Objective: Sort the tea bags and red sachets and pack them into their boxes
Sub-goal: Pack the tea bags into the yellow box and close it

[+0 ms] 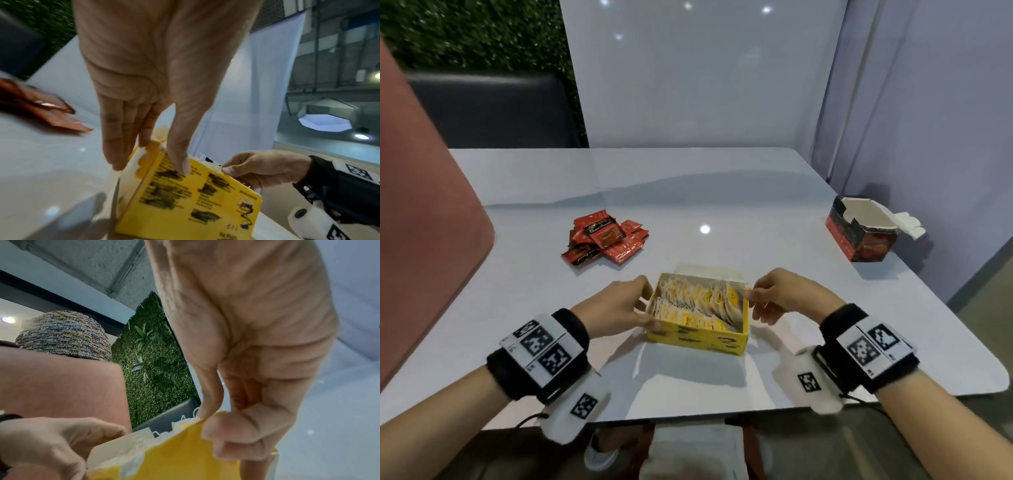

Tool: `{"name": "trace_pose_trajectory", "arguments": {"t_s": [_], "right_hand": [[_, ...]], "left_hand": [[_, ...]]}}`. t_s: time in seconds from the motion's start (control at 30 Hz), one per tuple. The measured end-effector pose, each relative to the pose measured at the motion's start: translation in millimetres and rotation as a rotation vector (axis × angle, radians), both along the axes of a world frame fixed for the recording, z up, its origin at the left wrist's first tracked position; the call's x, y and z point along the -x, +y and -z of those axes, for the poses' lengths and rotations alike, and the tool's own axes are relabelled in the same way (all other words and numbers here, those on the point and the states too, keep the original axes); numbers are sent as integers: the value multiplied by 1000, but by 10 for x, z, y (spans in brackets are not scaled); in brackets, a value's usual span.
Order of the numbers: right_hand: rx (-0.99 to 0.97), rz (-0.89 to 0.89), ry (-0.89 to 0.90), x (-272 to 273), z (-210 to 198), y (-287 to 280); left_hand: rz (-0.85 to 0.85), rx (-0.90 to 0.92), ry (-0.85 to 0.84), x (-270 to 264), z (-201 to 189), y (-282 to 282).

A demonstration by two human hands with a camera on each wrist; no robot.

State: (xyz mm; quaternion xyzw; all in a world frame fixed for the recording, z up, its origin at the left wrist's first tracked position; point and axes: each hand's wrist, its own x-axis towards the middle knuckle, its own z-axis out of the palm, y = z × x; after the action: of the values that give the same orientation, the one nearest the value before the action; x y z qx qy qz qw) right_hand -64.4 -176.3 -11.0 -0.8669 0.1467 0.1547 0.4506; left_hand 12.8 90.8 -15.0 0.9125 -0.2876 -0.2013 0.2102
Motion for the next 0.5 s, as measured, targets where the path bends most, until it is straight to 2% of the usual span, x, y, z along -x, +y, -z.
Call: {"name": "trace_pose_trajectory", "arguments": {"t_s": [0.07,0.13,0.2,0.37,0.5], "right_hand": [[-90,-26,16,-141,-2,42],[-211,-61,62,-236,-12,52],[-267,-81,128,-298,-4,32],[-372,-32,168,-357,83,-81],[-402,29,103,-372,117,-90]], "left_hand": [[-42,65,128,-68,43,109],[-106,210,274,-145,108,177],[-144,322,341,-200,174,213],[-47,428,356,-316,241,245],[66,439,321,-361,258,241]]}}
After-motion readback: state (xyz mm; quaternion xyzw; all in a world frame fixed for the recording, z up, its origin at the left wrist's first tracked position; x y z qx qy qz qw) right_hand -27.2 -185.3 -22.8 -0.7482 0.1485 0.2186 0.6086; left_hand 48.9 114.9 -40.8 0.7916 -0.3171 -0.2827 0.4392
